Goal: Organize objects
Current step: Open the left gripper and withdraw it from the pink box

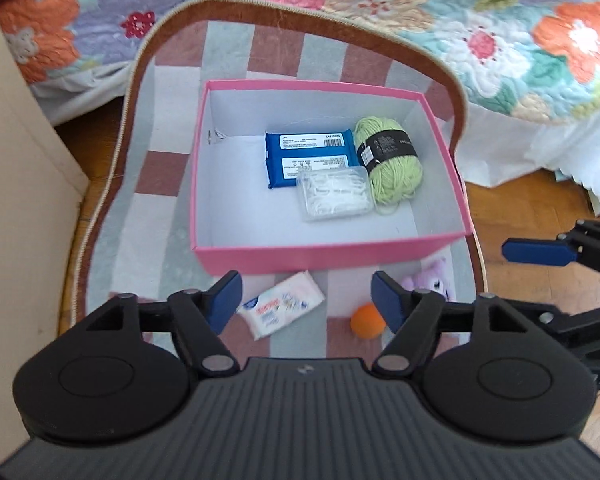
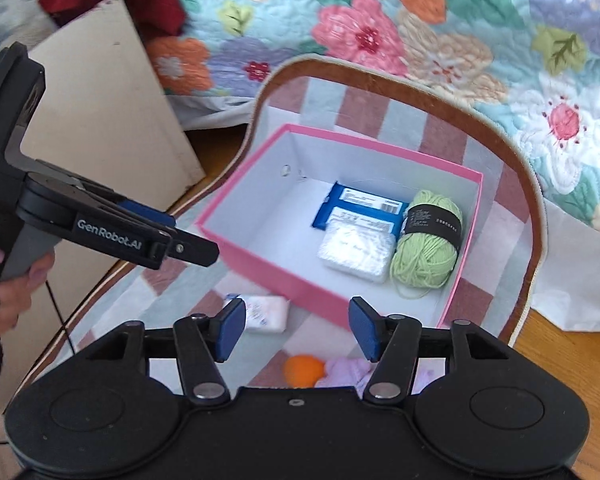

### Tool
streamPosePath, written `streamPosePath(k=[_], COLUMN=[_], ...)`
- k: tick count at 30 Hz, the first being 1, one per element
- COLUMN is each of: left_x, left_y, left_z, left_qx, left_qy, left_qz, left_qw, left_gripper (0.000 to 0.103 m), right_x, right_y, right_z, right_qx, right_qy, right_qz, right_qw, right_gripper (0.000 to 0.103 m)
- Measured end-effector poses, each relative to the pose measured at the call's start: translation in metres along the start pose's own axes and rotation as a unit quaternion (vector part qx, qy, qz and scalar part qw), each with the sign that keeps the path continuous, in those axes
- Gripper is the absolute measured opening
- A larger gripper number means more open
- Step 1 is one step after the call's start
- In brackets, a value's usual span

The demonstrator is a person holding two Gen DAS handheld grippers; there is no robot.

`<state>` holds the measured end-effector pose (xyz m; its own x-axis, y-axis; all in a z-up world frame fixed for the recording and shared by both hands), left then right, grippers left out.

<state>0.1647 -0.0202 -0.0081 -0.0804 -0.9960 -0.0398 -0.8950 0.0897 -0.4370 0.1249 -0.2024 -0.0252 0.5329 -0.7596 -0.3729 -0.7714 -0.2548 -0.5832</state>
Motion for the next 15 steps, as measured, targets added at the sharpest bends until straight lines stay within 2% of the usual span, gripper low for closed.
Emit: streamPosePath(k=[4, 7, 9, 10, 15], left_x=[0.000, 0.008, 0.015, 0.018, 0.026], left_y=[0.018, 0.033, 0.042, 0.047, 0.073], left_z=[-0.017, -0.025, -0.029, -0.030, -0.033], left_qx=[0.006, 0.008, 0.006, 0.006, 0.007], left_qy=[-0.005, -0.002, 0.005, 0.008, 0.020], left_qz=[0.013, 0.033, 0.047, 0.051, 0.045], left_qw=[0.9999, 0.9994, 0.9988, 0.9987, 0.9988], left_gripper=[0.084, 0.087, 0.089, 0.090, 0.093], right_x=[-0.018, -0.027, -0.031, -0.032, -0.035], right_y=[0.013, 0.025, 0.036, 0.042, 0.078], right_z=[-0.015, -0.023, -0.025, -0.026, -0.024], right_qx=[-0.013, -0.020, -0.019, -0.017, -0.008], right_qy=[-0.010, -0.024, -0.024, -0.024, -0.033], right_qz=[0.003, 0.016, 0.024, 0.028, 0.058], right_qw=[1.000, 0.999, 0.999, 0.999, 0.998], right_gripper=[0.065, 0.068, 0.075, 0.076, 0.079])
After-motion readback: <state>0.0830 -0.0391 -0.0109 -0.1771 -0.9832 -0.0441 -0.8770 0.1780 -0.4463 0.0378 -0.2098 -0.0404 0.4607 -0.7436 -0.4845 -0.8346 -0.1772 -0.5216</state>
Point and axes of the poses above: each gripper's, at about its wrist camera, not at the fingertips, and z roughly the way its jaws point, x to its right, y to its underside, the point moved 4 cm from there along z, roughly the way its jaws point, and after that the axes turned 13 degrees about -y, right-handed, at the moved point
